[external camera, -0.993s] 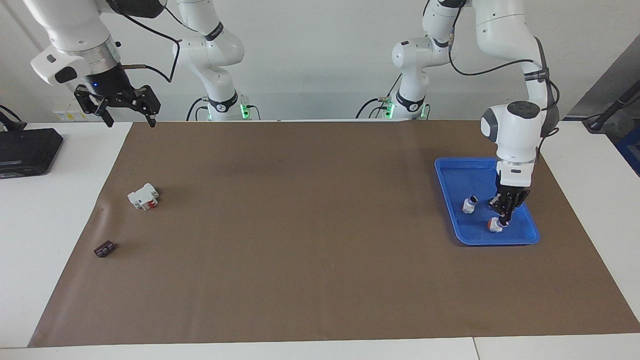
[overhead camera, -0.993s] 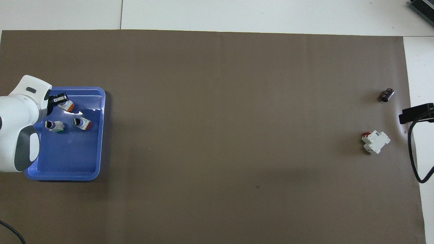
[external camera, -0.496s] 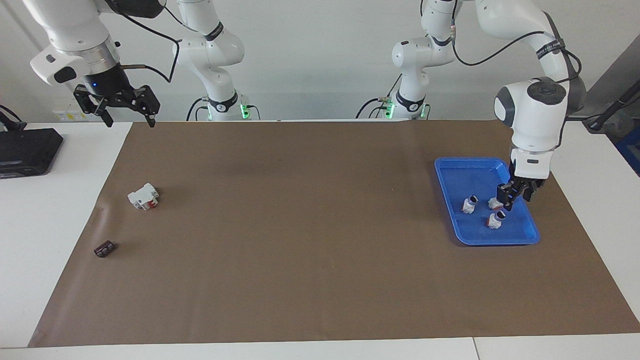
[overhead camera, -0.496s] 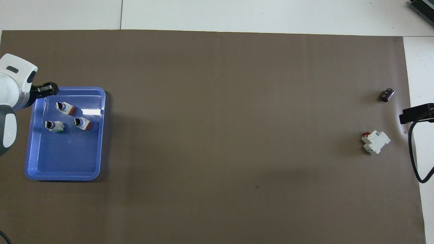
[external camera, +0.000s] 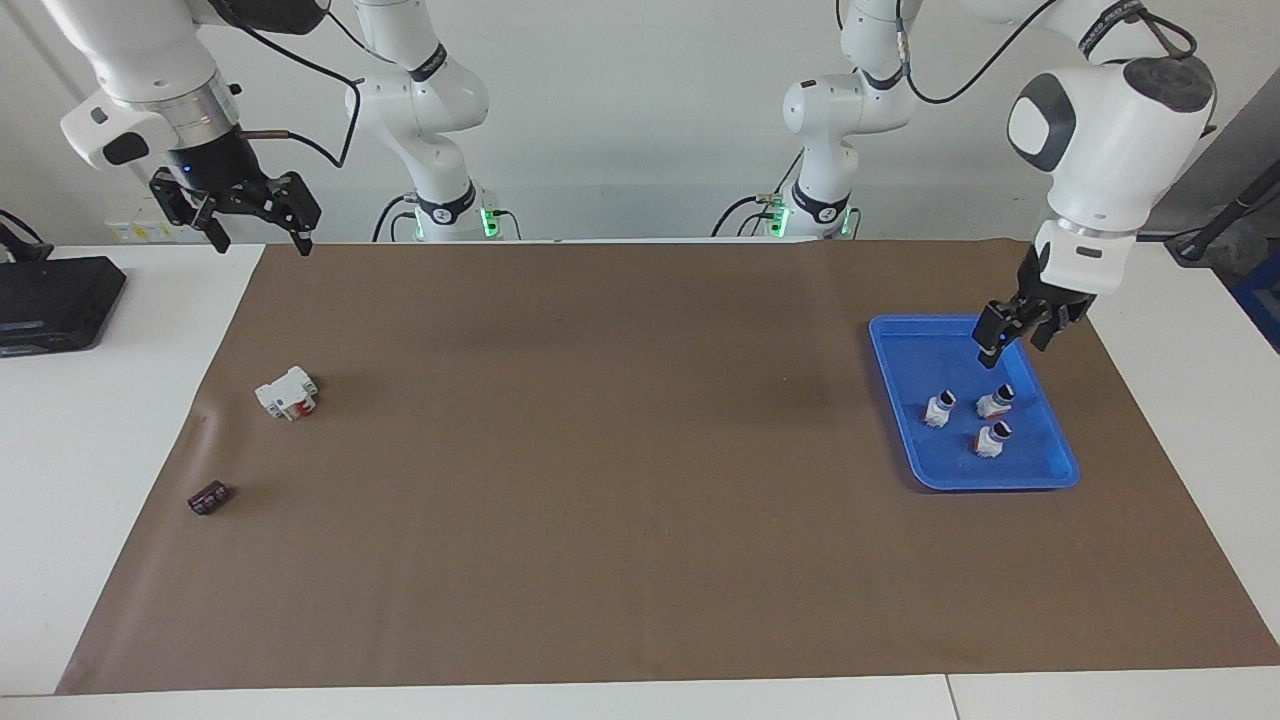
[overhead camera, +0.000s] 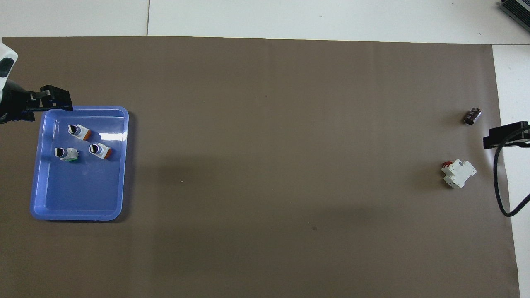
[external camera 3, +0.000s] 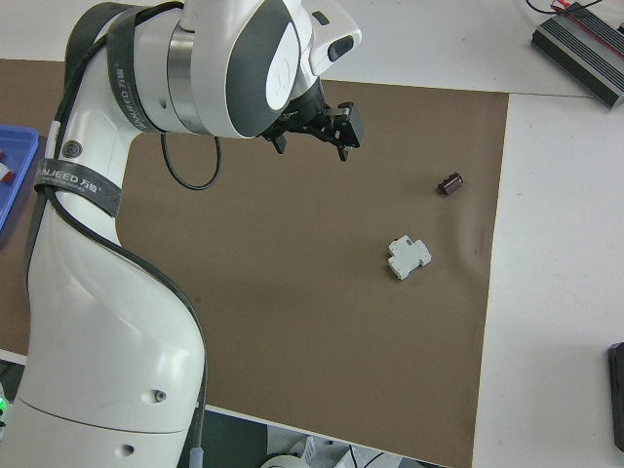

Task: Turn and place switch with both arms

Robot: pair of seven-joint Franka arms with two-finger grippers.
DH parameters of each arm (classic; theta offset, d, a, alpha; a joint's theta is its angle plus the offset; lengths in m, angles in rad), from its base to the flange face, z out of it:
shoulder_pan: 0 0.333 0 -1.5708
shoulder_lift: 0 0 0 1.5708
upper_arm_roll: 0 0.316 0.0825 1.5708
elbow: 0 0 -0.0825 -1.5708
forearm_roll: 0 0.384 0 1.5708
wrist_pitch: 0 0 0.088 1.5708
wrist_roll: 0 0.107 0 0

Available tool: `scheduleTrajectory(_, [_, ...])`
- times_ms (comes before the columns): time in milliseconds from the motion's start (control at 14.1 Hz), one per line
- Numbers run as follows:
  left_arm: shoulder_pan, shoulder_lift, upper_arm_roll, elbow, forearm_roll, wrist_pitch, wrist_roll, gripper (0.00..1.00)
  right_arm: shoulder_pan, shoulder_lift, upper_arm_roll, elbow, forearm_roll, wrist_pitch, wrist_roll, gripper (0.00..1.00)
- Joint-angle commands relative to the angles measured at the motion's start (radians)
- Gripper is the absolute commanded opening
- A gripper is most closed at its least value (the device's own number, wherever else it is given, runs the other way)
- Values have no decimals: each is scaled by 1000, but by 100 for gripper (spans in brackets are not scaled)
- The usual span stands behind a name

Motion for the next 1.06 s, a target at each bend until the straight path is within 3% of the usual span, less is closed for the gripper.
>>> scheduleTrajectory(0, [-3, -37, -7, 47, -27, -129, 45, 88, -16, -15, -5, -14, 45, -3, 42, 100])
scheduleTrajectory(354, [2, -125, -3, 44, -27, -249, 174, 96, -20, -15, -5, -12, 44, -3, 41, 100])
scheduleTrajectory(993, [12, -135, 5, 47, -18, -266, 188, 100, -54, -16, 17, -12, 35, -6, 36, 100])
